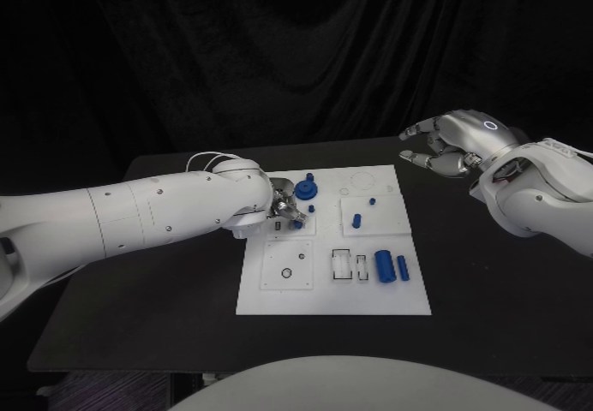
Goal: Assemble the parts on the task board
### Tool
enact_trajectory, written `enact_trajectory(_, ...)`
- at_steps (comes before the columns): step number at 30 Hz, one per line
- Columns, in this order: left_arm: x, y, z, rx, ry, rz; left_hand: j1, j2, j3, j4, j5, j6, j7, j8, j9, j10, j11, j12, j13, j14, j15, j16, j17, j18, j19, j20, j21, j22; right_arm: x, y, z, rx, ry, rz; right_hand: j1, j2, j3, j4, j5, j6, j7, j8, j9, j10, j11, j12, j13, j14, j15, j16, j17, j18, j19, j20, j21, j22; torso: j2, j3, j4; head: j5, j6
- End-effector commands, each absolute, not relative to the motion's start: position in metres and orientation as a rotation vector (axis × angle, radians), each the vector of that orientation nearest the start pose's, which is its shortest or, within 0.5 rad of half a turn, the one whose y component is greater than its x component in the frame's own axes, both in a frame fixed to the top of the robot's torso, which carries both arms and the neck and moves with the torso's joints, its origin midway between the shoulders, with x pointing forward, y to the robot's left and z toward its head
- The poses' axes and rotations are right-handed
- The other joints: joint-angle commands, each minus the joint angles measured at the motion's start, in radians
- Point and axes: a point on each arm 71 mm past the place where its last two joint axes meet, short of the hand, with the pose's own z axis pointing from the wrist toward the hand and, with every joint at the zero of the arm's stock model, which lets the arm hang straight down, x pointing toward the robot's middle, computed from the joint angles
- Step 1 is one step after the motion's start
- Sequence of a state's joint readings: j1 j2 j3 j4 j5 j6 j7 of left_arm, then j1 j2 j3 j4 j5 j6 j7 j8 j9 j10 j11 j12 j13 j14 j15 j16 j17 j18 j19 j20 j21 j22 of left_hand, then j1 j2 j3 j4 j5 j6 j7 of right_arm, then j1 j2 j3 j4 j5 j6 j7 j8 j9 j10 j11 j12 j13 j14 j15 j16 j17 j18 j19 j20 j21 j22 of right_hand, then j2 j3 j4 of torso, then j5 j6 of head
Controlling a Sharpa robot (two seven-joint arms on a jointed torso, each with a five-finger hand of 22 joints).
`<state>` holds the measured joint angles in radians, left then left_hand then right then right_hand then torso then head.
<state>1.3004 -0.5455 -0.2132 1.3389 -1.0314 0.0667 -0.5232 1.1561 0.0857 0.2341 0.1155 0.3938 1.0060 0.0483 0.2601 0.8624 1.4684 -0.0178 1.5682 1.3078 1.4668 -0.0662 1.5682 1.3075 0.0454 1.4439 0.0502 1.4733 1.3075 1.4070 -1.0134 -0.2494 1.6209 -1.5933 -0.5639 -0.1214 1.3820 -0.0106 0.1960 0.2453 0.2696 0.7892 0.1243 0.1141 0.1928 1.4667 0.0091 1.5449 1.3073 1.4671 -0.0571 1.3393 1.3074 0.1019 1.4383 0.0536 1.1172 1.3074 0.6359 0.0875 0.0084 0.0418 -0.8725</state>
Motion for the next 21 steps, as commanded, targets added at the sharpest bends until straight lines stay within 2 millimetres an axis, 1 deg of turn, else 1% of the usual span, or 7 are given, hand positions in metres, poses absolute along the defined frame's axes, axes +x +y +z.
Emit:
enact_trajectory(1,0.497,0.125,-0.241,-0.078,2.309,-0.428,-0.003,-0.01,0.01,-0.002,0.005,0.005,-0.005,-0.006,0.002,0.102,-0.008,0.003,0.263,0.104,-0.004,0.003,0.263,-0.002,0.001,-0.006,-0.004,0.129,0.47,-0.261,-0.14,-0.24,1.412,0.456,0.007,0.0,-0.001,-0.007,0.007,0.008,-0.002,-0.002,-0.002,0.069,0.01,-0.006,0.23,0.052,0.005,-0.008,0.026,-0.013,-0.004,0.001,-0.006,0.105,-0.001,-0.0007,-0.0004,0.0,0.0)
enact_trajectory(5,0.497,0.131,-0.241,-0.094,2.303,-0.421,-0.005,-0.011,0.012,-0.002,0.004,0.006,-0.005,-0.006,0.002,0.102,-0.008,0.003,0.263,0.104,-0.004,0.003,0.263,-0.002,0.001,-0.006,-0.005,0.129,0.47,-0.262,-0.141,-0.239,1.416,0.453,0.007,0.0,-0.001,-0.007,0.007,0.008,-0.002,-0.002,-0.002,0.069,0.01,-0.006,0.23,0.052,0.005,-0.008,0.026,-0.013,-0.004,0.001,-0.006,0.105,-0.001,-0.0007,-0.0001,0.0,0.0)
enact_trajectory(9,0.497,0.136,-0.241,-0.109,2.295,-0.416,-0.011,-0.013,0.019,0.001,0.001,0.006,-0.004,-0.008,0.004,0.102,-0.008,0.003,0.263,0.104,-0.004,0.003,0.263,-0.002,0.001,-0.007,-0.005,0.129,0.47,-0.262,-0.142,-0.231,1.424,0.456,0.007,0.0,-0.001,-0.007,0.008,0.008,-0.001,-0.002,-0.002,0.067,0.01,-0.008,0.227,0.052,0.005,-0.011,0.023,-0.012,-0.005,0.001,-0.009,0.104,0.0,0.0002,-0.0007,0.001,0.0)
enact_trajectory(16,0.495,0.14,-0.243,-0.128,2.289,-0.412,-0.015,-0.014,0.024,0.003,-0.002,0.006,-0.004,-0.01,0.006,0.102,-0.007,0.003,0.263,0.104,-0.004,0.003,0.263,-0.002,0.002,-0.007,-0.005,0.129,0.47,-0.263,-0.144,-0.22,1.436,0.458,0.008,0.0,0.001,-0.008,0.01,0.009,-0.001,-0.003,-0.003,0.065,0.01,-0.01,0.226,0.051,0.006,-0.013,0.021,-0.011,-0.007,0.002,-0.015,0.102,0.0,0.0006,0.0011,0.003,0.0)
enact_trajectory(19,0.494,0.141,-0.244,-0.133,2.29,-0.409,-0.015,-0.014,0.024,0.003,-0.002,0.006,-0.004,-0.01,0.006,0.102,-0.007,0.003,0.263,0.104,-0.004,0.003,0.263,-0.002,0.002,-0.007,-0.005,0.129,0.47,-0.263,-0.144,-0.219,1.438,0.458,0.008,0.0,0.001,-0.008,0.01,0.009,-0.001,-0.003,-0.003,0.065,0.01,-0.01,0.226,0.051,0.006,-0.013,0.021,-0.011,-0.007,0.002,-0.015,0.102,0.001,0.0003,0.0002,0.006,0.0)
enact_trajectory(21,0.494,0.142,-0.245,-0.134,2.292,-0.407,-0.017,-0.014,0.026,0.004,-0.003,0.005,-0.004,-0.01,0.006,0.102,-0.007,0.003,0.263,0.104,-0.004,0.003,0.263,-0.002,0.002,-0.007,-0.005,0.129,0.47,-0.263,-0.144,-0.219,1.439,0.458,0.008,0.0,0.001,-0.008,0.01,0.009,-0.001,-0.003,-0.003,0.065,0.01,-0.01,0.226,0.051,0.006,-0.013,0.021,-0.011,-0.007,0.002,-0.015,0.102,0.001,0.0002,0.001,0.007,0.0)
